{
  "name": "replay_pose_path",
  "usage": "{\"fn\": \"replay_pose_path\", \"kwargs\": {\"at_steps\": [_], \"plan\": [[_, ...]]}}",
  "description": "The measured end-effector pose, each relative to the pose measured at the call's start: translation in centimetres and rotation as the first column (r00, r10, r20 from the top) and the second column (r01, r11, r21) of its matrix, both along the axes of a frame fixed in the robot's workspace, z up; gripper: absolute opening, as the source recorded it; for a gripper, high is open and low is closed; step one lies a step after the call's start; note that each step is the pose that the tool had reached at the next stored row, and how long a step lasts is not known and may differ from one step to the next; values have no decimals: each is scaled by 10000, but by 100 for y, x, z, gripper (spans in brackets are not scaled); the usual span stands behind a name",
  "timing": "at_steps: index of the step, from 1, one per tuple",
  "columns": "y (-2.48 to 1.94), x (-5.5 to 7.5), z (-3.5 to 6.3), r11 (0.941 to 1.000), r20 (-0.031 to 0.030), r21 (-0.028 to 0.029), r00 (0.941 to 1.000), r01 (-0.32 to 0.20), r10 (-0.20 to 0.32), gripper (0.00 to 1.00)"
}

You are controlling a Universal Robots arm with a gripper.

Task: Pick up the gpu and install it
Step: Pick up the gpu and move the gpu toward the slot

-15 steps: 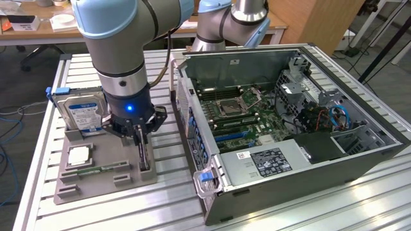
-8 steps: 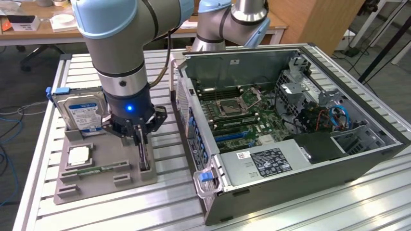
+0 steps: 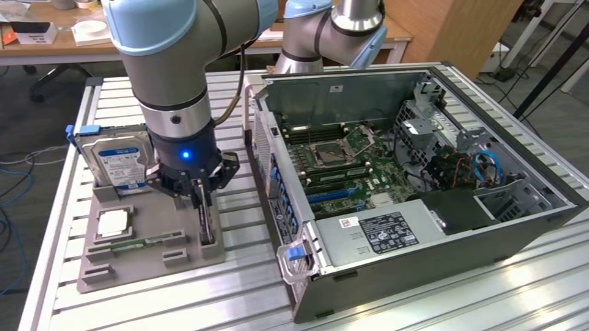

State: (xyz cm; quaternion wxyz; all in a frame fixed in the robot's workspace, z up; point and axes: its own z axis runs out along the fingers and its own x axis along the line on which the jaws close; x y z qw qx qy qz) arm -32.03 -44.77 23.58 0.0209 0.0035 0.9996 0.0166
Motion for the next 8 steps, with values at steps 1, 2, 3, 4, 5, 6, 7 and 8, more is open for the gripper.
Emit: {"fn": "replay_pose_path", "kwargs": {"at_steps": [1, 2, 3, 4, 5, 6, 7, 8], "plan": [[0, 0, 0, 10000, 0, 0, 10000, 0, 0, 26], [0, 0, 0, 10000, 1, 0, 10000, 0, 0, 26], [0, 0, 0, 10000, 0, -1, 10000, 0, 0, 26], [0, 0, 0, 10000, 1, 0, 10000, 0, 0, 26], [0, 0, 0, 10000, 0, 0, 10000, 0, 0, 26], [0, 0, 0, 10000, 0, 0, 10000, 0, 0, 26], [0, 0, 0, 10000, 0, 0, 10000, 0, 0, 26], [0, 0, 0, 10000, 0, 0, 10000, 0, 0, 26]]}}
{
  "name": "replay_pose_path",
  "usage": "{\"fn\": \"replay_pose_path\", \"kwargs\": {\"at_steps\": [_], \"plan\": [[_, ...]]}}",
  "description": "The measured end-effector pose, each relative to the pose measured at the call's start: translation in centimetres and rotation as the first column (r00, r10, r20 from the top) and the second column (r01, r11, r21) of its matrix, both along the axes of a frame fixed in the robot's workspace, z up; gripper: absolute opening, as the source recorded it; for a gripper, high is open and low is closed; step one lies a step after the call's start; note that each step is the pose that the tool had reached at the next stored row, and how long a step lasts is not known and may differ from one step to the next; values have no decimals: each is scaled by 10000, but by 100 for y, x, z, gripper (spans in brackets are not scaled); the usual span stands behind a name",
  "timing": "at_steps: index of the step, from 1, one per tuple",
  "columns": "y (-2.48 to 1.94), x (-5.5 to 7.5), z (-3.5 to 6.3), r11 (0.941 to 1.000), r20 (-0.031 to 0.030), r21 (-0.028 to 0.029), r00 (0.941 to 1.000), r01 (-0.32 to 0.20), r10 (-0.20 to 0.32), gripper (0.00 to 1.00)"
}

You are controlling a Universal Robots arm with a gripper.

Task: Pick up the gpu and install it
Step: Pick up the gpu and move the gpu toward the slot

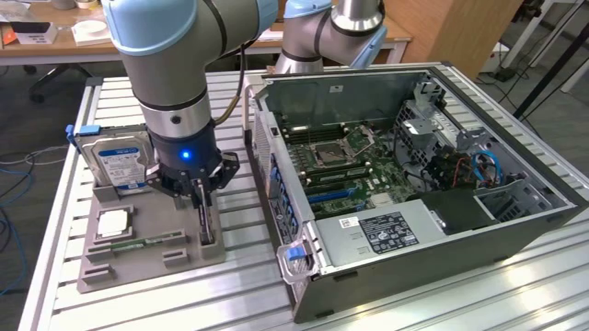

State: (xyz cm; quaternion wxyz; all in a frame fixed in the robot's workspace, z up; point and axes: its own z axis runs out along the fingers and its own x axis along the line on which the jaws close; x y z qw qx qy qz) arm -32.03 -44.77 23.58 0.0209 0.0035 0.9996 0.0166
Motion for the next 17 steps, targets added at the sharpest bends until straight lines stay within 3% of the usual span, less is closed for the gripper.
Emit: {"fn": "replay_pose_path", "kwargs": {"at_steps": [17], "plan": [[0, 0, 86, 10000, 0, -1, 10000, 0, 0, 26]]}}
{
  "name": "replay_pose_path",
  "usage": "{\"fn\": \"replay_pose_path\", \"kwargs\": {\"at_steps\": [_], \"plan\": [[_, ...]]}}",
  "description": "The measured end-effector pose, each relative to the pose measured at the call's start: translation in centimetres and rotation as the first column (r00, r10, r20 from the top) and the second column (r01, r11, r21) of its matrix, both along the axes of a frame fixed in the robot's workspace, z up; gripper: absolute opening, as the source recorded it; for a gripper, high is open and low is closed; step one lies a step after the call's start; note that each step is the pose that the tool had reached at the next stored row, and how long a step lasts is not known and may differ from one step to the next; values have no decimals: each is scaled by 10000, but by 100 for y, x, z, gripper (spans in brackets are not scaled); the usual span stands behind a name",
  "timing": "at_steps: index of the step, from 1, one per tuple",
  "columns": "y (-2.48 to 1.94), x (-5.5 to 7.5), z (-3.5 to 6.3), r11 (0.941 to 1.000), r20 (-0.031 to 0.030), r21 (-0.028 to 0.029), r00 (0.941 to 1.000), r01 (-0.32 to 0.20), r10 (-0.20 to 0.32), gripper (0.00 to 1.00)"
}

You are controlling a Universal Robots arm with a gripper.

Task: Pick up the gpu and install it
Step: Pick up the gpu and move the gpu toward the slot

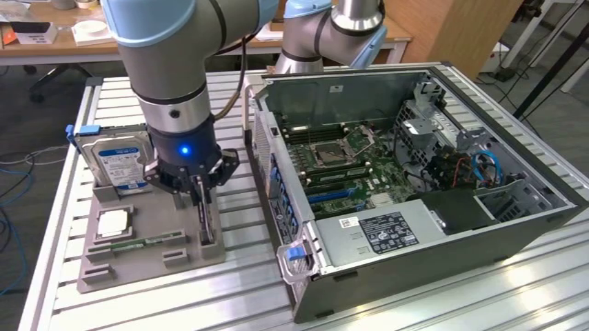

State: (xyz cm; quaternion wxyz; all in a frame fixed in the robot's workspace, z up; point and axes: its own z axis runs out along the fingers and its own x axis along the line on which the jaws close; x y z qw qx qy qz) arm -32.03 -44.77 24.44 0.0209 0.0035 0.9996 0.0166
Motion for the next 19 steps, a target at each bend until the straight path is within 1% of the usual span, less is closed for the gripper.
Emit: {"fn": "replay_pose_path", "kwargs": {"at_steps": [19], "plan": [[0, 0, 126, 10000, 0, 1, 10000, 0, 0, 26]]}}
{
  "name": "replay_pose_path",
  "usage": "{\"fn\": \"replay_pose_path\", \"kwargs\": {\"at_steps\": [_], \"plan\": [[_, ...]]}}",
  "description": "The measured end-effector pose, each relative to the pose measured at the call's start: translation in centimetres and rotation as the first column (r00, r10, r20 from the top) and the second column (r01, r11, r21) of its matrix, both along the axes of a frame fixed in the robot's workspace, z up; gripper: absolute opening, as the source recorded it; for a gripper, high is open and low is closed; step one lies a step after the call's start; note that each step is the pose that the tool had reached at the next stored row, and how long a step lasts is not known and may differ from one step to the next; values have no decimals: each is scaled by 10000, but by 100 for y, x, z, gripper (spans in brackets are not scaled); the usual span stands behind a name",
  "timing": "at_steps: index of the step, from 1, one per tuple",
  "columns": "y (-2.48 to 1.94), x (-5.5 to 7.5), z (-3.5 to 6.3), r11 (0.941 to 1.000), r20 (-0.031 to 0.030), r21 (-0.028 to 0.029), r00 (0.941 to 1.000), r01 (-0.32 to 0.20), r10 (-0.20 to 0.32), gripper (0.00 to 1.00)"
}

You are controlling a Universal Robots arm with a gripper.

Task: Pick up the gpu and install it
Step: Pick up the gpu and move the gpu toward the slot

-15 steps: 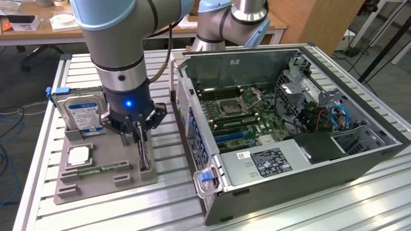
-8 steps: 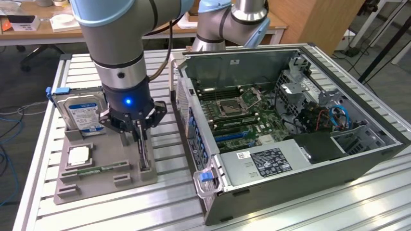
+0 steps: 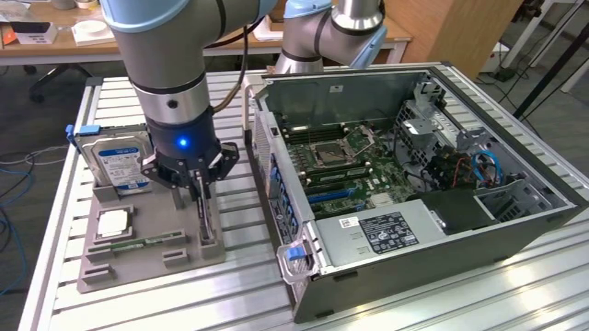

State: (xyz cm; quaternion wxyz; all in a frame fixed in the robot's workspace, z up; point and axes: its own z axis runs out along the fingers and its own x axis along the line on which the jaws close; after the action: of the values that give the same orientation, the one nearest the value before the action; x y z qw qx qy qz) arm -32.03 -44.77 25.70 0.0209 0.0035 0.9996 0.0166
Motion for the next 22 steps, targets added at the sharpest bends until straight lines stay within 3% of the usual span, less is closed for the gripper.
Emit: {"fn": "replay_pose_path", "kwargs": {"at_steps": [22], "plan": [[0, 0, 145, 10000, 0, 0, 10000, 0, 0, 26]]}}
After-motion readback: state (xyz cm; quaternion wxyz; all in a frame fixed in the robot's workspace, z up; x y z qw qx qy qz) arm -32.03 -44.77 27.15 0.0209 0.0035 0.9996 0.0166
